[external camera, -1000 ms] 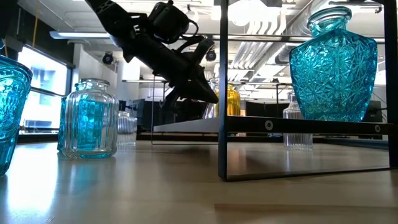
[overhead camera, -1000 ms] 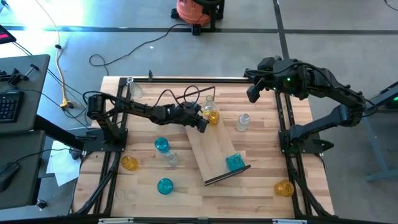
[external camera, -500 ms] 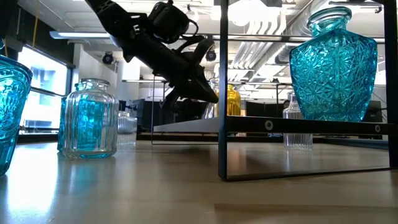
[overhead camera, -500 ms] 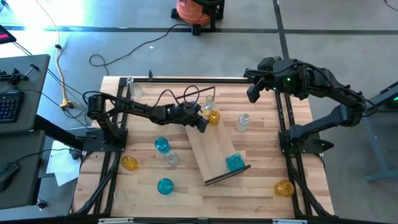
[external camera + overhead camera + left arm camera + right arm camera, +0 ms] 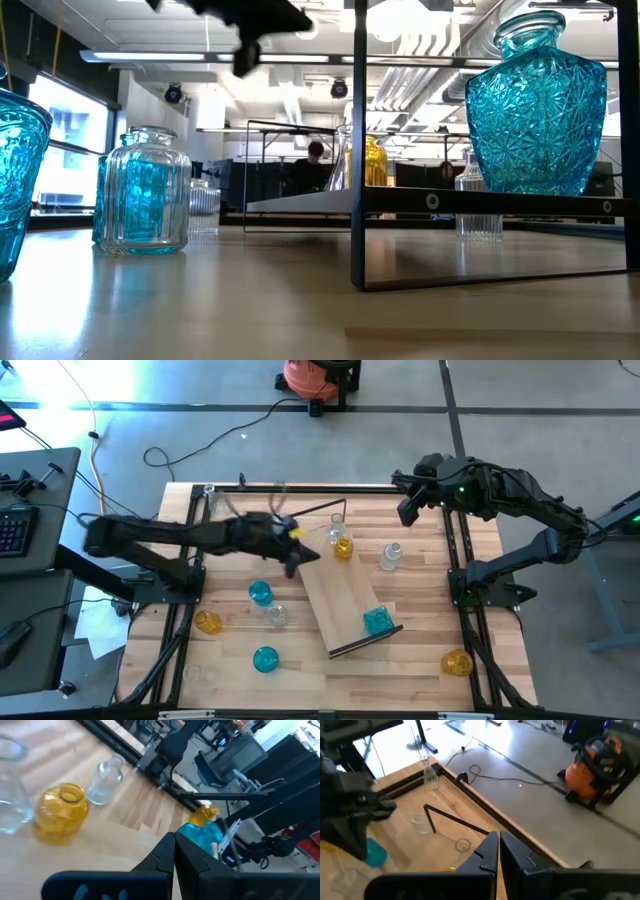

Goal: Sort vases onto shelf
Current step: Put the transparent crystal vase on the shelf aligned with the other transparent crystal vase

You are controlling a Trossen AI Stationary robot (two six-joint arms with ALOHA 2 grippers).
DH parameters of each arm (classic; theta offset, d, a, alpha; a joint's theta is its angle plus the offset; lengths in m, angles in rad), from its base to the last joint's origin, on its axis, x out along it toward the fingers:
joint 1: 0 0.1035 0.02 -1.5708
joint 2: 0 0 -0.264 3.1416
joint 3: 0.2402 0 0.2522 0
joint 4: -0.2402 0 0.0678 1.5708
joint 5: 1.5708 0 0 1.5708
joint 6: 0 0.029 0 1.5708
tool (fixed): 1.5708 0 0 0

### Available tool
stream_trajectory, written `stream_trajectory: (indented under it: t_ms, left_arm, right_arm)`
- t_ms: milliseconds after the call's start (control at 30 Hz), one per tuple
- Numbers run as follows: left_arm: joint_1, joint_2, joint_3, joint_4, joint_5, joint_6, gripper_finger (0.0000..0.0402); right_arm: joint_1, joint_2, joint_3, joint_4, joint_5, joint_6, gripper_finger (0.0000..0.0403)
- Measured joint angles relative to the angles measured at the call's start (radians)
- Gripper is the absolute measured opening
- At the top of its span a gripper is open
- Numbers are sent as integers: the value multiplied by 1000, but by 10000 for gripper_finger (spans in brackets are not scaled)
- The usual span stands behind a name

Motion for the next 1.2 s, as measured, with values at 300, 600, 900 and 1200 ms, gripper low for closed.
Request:
stream_trajectory:
  t_ms: [300, 600, 900, 1200]
  left_arm:
    - [38, -425, 0, -455, -62, 56, 3]
    - [49, -643, 0, -729, -74, 82, 3]
    - [50, -673, 0, -878, -100, 132, 10]
    - [-2, -599, -60, -1058, 48, 117, 96]
  right_arm:
    - [0, 22, -65, 14, -168, 75, 0]
    - [12, 175, -126, 437, -598, -28, 0]
    - [12, 353, -126, 677, -764, -7, 0]
    - [12, 363, -127, 673, -765, 3, 0]
